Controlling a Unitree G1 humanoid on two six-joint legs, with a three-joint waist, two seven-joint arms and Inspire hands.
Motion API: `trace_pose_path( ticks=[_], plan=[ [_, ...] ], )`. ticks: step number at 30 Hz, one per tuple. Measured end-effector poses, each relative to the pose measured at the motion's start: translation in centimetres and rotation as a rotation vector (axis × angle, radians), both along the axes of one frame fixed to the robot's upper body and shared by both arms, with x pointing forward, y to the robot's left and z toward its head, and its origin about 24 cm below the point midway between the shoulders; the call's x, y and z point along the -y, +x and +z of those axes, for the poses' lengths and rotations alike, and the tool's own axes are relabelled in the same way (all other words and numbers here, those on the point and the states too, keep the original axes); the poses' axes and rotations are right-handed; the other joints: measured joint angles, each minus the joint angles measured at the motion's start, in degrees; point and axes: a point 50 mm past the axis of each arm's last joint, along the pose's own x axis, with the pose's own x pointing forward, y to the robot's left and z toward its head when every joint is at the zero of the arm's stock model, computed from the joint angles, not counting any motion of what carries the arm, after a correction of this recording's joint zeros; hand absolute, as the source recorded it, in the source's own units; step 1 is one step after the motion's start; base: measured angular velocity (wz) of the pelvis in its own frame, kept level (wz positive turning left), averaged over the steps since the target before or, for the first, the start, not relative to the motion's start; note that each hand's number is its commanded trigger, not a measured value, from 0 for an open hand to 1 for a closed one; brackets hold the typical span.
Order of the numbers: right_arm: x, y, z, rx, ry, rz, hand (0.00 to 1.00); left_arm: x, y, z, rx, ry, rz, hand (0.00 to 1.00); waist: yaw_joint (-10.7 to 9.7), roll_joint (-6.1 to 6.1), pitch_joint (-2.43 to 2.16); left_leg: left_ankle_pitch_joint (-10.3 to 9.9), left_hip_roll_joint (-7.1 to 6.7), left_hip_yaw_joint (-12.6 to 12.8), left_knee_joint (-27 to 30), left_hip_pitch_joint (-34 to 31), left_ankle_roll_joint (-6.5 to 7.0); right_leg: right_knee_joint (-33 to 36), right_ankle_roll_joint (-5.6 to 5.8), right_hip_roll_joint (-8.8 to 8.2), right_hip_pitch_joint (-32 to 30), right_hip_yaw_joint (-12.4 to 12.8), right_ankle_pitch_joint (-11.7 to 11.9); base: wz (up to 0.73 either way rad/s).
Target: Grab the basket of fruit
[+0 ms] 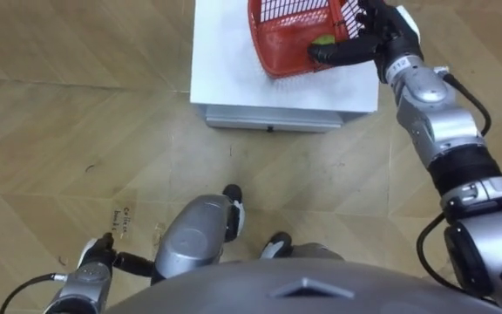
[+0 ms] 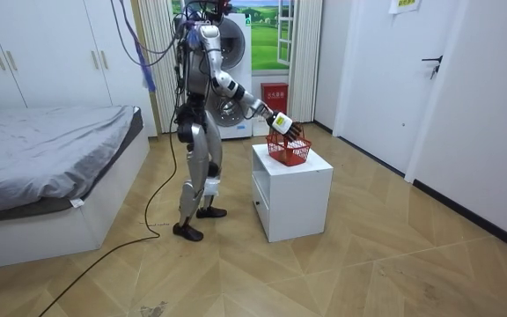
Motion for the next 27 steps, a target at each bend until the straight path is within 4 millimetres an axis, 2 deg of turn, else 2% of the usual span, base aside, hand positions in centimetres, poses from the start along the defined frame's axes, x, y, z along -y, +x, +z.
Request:
trace_pose_path(
  ticks=[7, 9, 10, 11, 12, 19, 22, 25, 27],
  plan=[
    [0.2, -2.0, -0.1, 0.044, -0.004, -0.005, 0.00, -0.2, -0.3, 0.1, 0.002, 0.011, 0.007, 0.00, -2.31, 0.36, -0.38, 0.00, 0.11, 0.22, -0.36, 3.27, 0.00, -0.14, 0.02, 0.08, 3.04, 0.14, 0.01, -0.01],
    [0.4, -2.7, -0.2, 0.055, -0.007, -0.006, 0.00, -0.2, -0.6, 0.1, 0.003, 0.012, 0.006, 0.00, -2.52, 0.54, -0.79, 0.01, 0.23, 0.84, -0.88, 4.36, -0.01, -0.15, 0.02, 0.06, 3.65, 0.68, 0.01, -0.17],
    [0.4, -2.8, -0.2, 0.053, -0.008, -0.008, 0.00, -0.2, -0.7, 0.1, 0.001, 0.012, 0.007, 0.00, -2.59, 0.65, -0.80, 0.01, 0.24, 0.94, -1.00, 4.82, -0.01, -0.23, 0.02, 0.07, 4.07, 0.82, 0.01, -0.09],
    [0.5, -3.2, -0.5, 0.044, -0.012, -0.009, 0.00, -0.2, -0.9, 0.0, -0.003, 0.017, 0.010, 0.00, -3.18, 0.93, -1.21, 0.01, 0.21, 0.94, -1.30, 5.41, 0.00, -0.23, 0.02, 0.07, 4.65, 1.03, 0.01, 0.00],
    [0.5, -3.3, -0.6, 0.042, -0.018, -0.008, 0.00, -0.2, -1.3, 0.0, -0.009, 0.027, 0.014, 0.00, -3.71, 1.18, -1.32, 0.07, 0.16, 1.03, -1.58, 6.23, 0.10, -0.19, 0.03, 0.04, 5.30, 1.31, 0.01, -0.03],
    [0.6, -4.6, -0.4, 0.075, -0.048, -0.023, 0.00, 0.1, -3.2, -0.2, -0.050, 0.037, 0.030, 0.00, -5.41, 2.04, -1.35, 0.27, 0.11, 1.52, -2.23, 8.96, 0.24, -1.20, 0.47, 0.11, 8.03, 1.47, 0.28, -0.04],
    [0.9, -5.6, -1.2, 0.058, -0.049, -0.049, 0.00, 0.2, -3.9, -0.2, -0.061, 0.052, 0.041, 0.00, -5.94, 2.04, -1.40, 0.95, -0.14, 1.77, -4.02, 10.78, 0.22, -2.78, 0.72, 0.21, 9.40, 1.75, 0.95, -0.03],
    [1.4, -7.6, -2.7, 0.012, -0.054, -0.079, 0.00, 0.6, -4.4, -0.2, -0.050, 0.065, 0.059, 0.00, -6.03, 2.01, -1.55, 1.33, -0.22, 1.75, -5.16, 11.79, 0.10, -4.48, 0.75, 0.47, 10.61, 1.51, 1.66, 0.00],
    [1.8, -9.6, -4.5, -0.067, -0.078, -0.095, 0.00, 0.8, -4.9, -0.2, -0.055, 0.068, 0.071, 0.00, -6.33, 1.90, -1.61, 1.40, -0.31, 1.76, -5.84, 12.75, -0.01, -5.28, 0.73, 0.56, 11.40, 1.50, 1.78, 0.00]
  ],
)
